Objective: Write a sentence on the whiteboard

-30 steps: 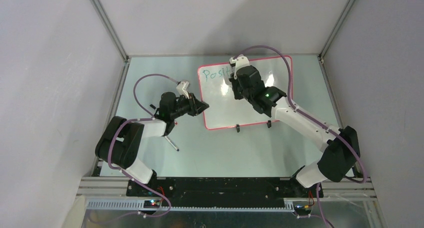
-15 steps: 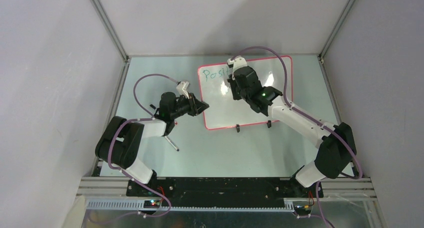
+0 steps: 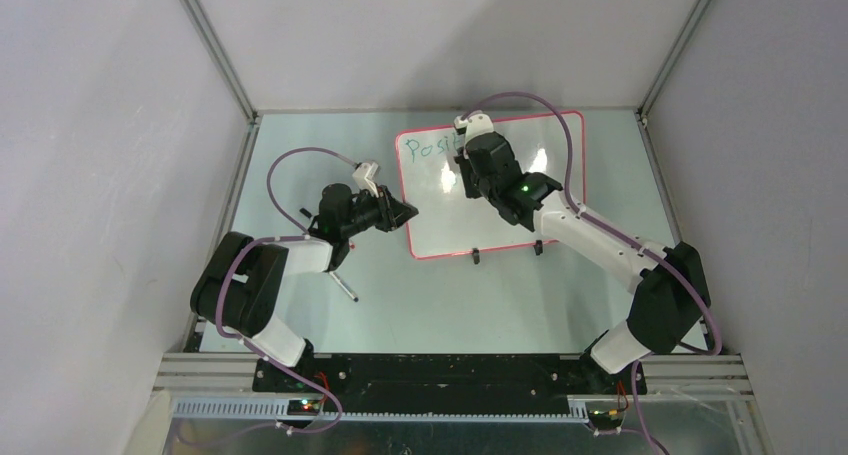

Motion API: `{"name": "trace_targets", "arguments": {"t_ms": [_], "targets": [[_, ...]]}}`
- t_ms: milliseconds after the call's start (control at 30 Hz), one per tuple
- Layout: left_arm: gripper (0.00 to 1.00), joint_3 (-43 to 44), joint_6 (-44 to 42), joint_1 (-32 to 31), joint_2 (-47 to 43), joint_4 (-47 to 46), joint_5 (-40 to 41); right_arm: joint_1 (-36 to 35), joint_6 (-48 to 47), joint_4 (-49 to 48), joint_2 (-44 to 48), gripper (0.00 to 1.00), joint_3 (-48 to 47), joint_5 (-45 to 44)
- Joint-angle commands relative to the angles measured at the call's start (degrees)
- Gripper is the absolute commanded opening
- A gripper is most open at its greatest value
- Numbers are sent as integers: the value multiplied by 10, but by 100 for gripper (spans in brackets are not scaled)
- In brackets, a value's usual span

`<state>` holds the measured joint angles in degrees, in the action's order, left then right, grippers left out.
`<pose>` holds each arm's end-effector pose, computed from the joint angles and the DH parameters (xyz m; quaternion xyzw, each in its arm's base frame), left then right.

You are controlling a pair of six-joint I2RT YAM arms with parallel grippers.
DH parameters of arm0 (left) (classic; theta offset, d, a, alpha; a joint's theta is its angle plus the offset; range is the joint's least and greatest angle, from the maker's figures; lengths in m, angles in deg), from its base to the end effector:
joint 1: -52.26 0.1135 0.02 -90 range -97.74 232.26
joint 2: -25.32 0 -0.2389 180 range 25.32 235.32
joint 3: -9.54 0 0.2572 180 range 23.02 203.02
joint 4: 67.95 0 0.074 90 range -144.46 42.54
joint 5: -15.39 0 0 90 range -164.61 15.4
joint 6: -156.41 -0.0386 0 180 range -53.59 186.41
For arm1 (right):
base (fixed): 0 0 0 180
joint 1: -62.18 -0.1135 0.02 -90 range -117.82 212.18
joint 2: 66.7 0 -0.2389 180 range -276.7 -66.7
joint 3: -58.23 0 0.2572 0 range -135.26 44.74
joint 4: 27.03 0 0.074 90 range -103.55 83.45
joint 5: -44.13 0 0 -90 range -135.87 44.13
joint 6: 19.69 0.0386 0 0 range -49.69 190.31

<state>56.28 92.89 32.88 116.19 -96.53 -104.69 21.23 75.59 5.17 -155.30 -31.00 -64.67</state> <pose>0.2876 -0.1217 0.1445 0.1091 0.7772 -0.4179 0.4576 0.2842 0.2302 0.2973 -0.1878 0.8441 0.0579 0.4988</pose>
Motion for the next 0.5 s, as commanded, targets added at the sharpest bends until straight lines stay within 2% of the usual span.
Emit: {"name": "trace_targets", "arguments": {"t_ms": [0,467], "targets": [[26,16,-23,-4,-6,-6,12,2,-3,-8,-5,0,1,-16],[25,14,-22,-3,-8,-8,12,-2,13,28,0,0,3,-15]]}}
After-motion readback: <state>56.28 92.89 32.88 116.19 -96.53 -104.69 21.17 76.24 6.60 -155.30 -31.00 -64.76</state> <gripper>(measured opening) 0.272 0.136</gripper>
